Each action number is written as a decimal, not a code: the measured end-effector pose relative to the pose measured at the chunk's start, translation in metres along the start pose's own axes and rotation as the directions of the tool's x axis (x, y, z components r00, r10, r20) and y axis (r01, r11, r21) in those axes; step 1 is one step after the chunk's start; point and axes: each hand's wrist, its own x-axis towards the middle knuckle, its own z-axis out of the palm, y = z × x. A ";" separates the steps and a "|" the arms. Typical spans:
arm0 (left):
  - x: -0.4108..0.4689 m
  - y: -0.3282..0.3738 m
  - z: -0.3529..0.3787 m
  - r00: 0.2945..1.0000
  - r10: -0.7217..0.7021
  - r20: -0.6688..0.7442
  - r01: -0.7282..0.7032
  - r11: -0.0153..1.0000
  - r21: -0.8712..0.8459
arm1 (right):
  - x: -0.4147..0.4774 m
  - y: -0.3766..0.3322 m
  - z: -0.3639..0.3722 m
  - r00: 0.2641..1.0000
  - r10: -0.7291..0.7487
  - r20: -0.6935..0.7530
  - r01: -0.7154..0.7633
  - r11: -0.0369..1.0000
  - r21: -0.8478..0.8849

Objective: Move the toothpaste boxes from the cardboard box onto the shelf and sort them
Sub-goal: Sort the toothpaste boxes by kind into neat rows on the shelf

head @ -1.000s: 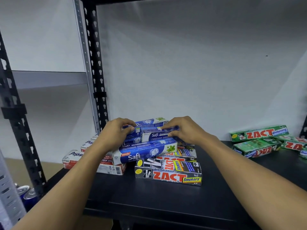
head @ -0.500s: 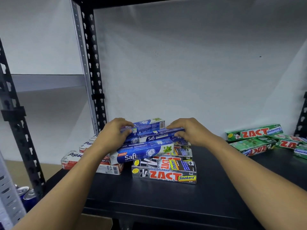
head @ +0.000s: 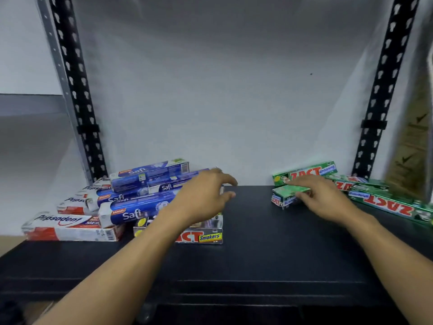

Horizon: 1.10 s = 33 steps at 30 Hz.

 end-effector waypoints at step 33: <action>0.071 0.070 0.136 0.966 -0.259 0.021 0.245 0.881 -0.404 | 0.017 0.092 -0.017 0.993 0.114 0.030 -0.114 0.993 0.016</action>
